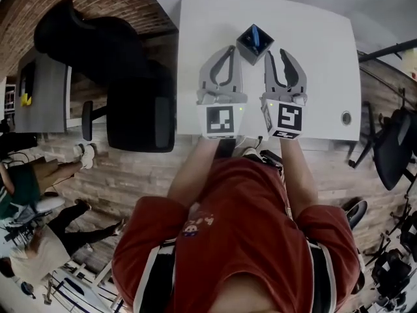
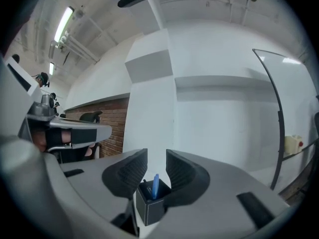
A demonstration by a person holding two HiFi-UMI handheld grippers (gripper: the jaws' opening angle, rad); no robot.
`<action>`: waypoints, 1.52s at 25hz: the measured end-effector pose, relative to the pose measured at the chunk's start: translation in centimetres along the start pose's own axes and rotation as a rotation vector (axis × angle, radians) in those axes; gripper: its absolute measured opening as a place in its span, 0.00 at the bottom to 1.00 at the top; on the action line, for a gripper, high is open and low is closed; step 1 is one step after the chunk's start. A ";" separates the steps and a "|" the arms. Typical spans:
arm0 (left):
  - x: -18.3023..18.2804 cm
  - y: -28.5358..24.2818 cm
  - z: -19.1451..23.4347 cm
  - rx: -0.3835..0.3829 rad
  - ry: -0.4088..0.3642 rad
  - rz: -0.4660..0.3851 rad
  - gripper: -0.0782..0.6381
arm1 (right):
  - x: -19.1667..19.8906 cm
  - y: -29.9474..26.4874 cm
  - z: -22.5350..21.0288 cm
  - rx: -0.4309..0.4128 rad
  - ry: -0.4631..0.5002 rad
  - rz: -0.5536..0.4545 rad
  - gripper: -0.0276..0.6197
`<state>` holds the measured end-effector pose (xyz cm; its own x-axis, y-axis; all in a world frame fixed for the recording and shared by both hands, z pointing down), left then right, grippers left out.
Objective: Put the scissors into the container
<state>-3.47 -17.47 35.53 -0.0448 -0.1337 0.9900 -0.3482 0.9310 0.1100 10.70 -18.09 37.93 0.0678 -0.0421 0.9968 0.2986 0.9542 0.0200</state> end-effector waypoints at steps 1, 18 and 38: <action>-0.4 0.2 -0.1 -0.003 -0.003 -0.007 0.13 | -0.4 0.3 0.0 -0.001 0.005 -0.010 0.23; -5.1 2.3 -0.8 -0.026 -0.019 -0.088 0.13 | -9.4 4.8 -1.7 -0.015 0.024 -0.206 0.23; -6.4 2.3 -2.1 0.012 -0.018 -0.112 0.13 | -9.1 5.4 -1.5 0.001 0.054 -0.209 0.15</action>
<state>-1.97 -13.76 29.64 -0.0222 -0.2429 0.9698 -0.3627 0.9059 0.2186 13.15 -13.05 28.87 0.0559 -0.2548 0.9654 0.3101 0.9235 0.2258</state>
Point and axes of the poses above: the fingertips, and each gripper's own axes: y backward along the fingers, z to its left, x out of its underside, the point moved 7 cm from there along y, backward along the fingers, and after that the axes turned 1 degree about -z, right-handed, at the moved point
